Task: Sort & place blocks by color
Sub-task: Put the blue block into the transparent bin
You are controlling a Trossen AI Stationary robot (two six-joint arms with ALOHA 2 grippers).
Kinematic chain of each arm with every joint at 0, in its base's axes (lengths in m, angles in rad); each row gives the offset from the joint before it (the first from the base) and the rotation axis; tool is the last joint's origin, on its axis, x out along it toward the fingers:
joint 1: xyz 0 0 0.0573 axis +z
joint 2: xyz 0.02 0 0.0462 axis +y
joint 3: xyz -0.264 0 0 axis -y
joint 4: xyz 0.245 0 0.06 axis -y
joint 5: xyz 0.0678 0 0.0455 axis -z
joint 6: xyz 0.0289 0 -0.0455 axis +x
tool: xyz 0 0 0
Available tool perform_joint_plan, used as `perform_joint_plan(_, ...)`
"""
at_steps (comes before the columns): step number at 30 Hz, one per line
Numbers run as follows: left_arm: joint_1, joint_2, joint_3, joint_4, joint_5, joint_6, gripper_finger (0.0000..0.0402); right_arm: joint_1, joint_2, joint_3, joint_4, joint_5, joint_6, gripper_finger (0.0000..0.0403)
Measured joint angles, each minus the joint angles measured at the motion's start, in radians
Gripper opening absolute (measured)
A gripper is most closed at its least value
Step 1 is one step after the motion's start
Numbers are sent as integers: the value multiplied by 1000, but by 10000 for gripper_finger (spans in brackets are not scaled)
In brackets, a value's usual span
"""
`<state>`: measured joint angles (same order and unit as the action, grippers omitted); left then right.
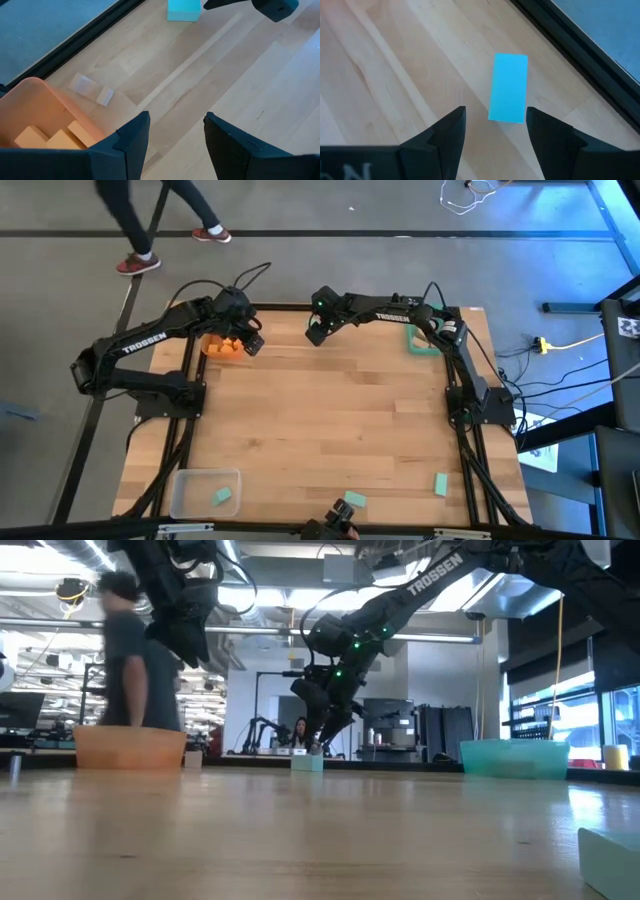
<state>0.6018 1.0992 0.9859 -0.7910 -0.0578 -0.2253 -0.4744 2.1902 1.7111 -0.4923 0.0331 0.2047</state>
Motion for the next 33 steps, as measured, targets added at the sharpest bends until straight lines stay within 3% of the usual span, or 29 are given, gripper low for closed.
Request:
perform_joint_plan(26, 0, 0, 0, 0, 0, 1, 179, 0, 58, 1, 16, -8, -31, 208)
perform_joint_plan(33, 0, 0, 0, 0, 0, 1, 179, -3, 70, 1, 3, -62, -34, 208)
